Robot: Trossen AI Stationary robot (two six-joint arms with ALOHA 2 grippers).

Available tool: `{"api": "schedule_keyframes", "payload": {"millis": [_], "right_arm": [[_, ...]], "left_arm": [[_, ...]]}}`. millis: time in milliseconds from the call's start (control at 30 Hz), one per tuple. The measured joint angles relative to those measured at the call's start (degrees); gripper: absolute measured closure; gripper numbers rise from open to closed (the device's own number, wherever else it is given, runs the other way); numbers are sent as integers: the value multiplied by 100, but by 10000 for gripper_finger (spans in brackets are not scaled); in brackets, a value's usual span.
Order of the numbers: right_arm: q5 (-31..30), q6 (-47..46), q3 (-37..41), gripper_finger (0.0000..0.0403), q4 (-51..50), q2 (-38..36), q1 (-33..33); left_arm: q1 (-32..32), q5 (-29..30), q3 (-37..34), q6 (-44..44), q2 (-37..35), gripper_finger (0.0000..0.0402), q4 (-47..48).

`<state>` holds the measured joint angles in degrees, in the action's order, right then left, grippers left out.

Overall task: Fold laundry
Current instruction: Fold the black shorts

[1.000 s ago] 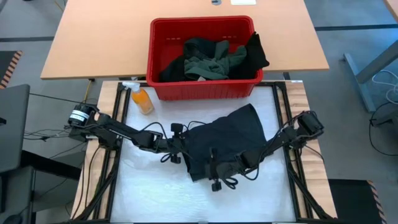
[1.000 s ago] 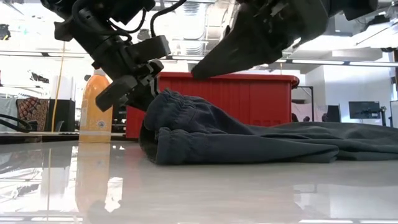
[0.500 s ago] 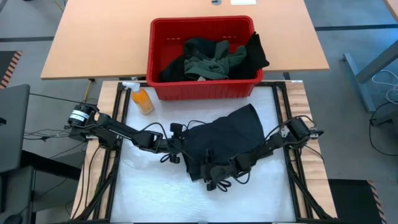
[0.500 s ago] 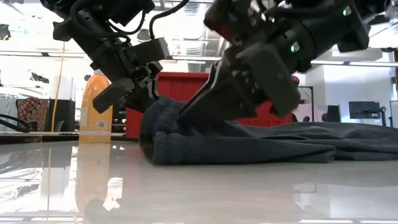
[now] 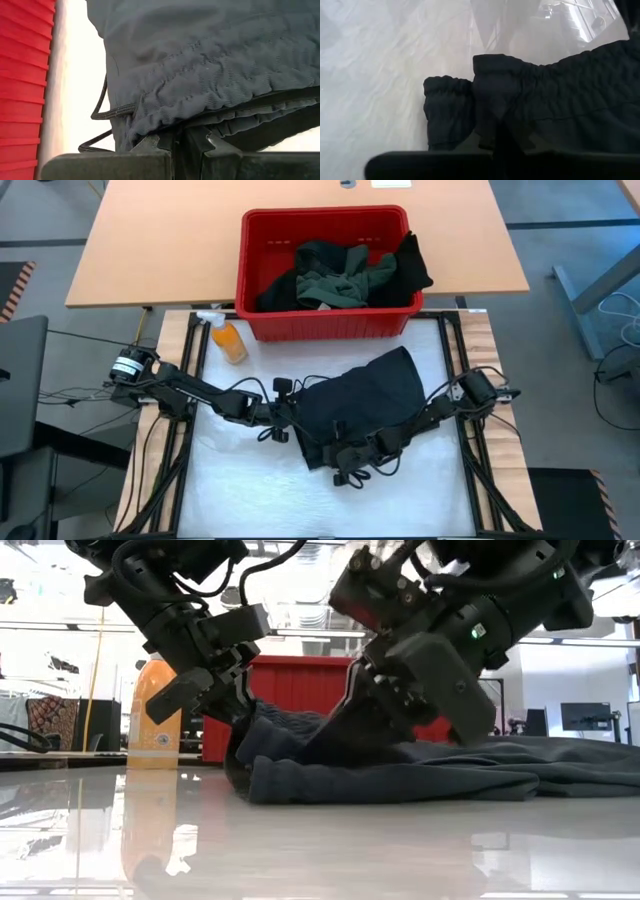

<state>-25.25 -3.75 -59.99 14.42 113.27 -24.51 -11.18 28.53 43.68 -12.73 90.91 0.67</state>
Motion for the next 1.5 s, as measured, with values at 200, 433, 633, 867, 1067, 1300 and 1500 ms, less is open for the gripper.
{"api": "schedule_keyframes", "payload": {"millis": [200, 433, 633, 867, 1067, 1300, 1500], "right_arm": [[57, 172, -37, 375, -264, -421, -86], [323, 202, -166, 375, -1052, -876, -269], [378, -366, -166, 375, -1528, -795, -415], [541, -487, -166, 375, -1502, -706, -548], [630, -393, -166, 348, -1507, -704, -608], [607, -34, -166, 306, -1398, -704, -586], [639, 263, -166, 238, -1134, -704, -597]], "left_arm": [[0, -2, -2, 51, 0, 401, 81], [-2, -16, -2, 53, 0, 401, 154], [-2, -7, -2, 51, 0, 401, 177], [-2, -20, -2, 105, 0, 401, 270], [-7, -75, -2, 256, 15, 401, 327], [-2, -158, -3, 354, 15, 401, 260], [0, -174, -7, 442, 15, 401, 260]]}}
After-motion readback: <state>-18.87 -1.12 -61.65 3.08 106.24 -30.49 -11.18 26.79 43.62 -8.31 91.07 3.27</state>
